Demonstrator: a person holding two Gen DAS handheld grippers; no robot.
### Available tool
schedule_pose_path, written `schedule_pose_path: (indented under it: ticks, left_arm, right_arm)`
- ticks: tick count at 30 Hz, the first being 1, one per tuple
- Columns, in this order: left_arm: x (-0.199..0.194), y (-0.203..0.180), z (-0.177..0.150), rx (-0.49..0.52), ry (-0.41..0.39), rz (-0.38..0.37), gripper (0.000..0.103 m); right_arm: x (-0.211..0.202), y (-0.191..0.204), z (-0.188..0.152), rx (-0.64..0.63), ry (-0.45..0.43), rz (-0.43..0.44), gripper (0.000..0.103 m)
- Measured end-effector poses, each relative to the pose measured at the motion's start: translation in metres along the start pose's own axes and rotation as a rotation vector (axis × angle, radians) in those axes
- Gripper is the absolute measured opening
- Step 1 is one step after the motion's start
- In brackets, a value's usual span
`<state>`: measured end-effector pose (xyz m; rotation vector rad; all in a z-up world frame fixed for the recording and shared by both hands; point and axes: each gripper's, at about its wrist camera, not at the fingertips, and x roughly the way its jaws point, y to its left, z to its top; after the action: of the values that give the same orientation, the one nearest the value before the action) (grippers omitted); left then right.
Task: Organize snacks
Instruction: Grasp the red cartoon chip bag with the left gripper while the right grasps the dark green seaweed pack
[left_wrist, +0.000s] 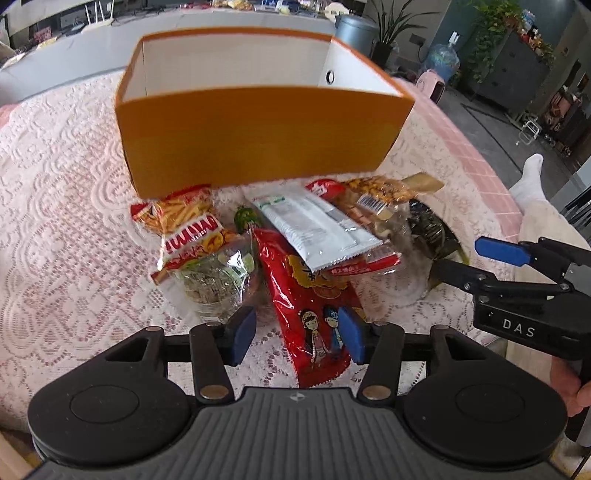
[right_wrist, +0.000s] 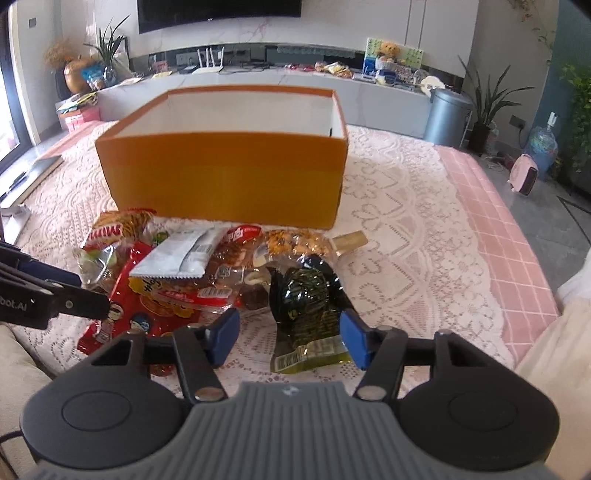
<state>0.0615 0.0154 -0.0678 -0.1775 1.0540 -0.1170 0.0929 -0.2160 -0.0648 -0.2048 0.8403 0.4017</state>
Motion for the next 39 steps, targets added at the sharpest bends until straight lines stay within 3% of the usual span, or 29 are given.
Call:
schedule_pose_path:
  ticks: [17, 24, 27, 34, 39]
  left_arm:
    - [0.038, 0.000, 0.006, -0.039, 0.020, -0.036, 0.062]
    - [0.042, 0.000, 0.007, -0.061, 0.021, -0.038, 0.062]
    - [0.043, -0.002, 0.006, -0.063, 0.020, -0.045, 0.056]
    - [0.033, 0.001, 0.003, -0.094, 0.004, -0.044, 0.038]
    - [0.019, -0.003, 0.001, -0.078, -0.028, -0.017, 0.035]
  right_arm:
    - [0.051, 0.011, -0.001, -0.085, -0.023, -0.065, 0.056]
    - [0.057, 0.014, -0.002, -0.102, -0.034, -0.088, 0.046]
    - [0.058, 0.015, -0.002, -0.109, -0.039, -0.102, 0.040]
    - [0.054, 0.017, -0.003, -0.124, -0.041, -0.116, 0.039]
    - [0.048, 0.019, -0.004, -0.132, -0.040, -0.111, 0.039]
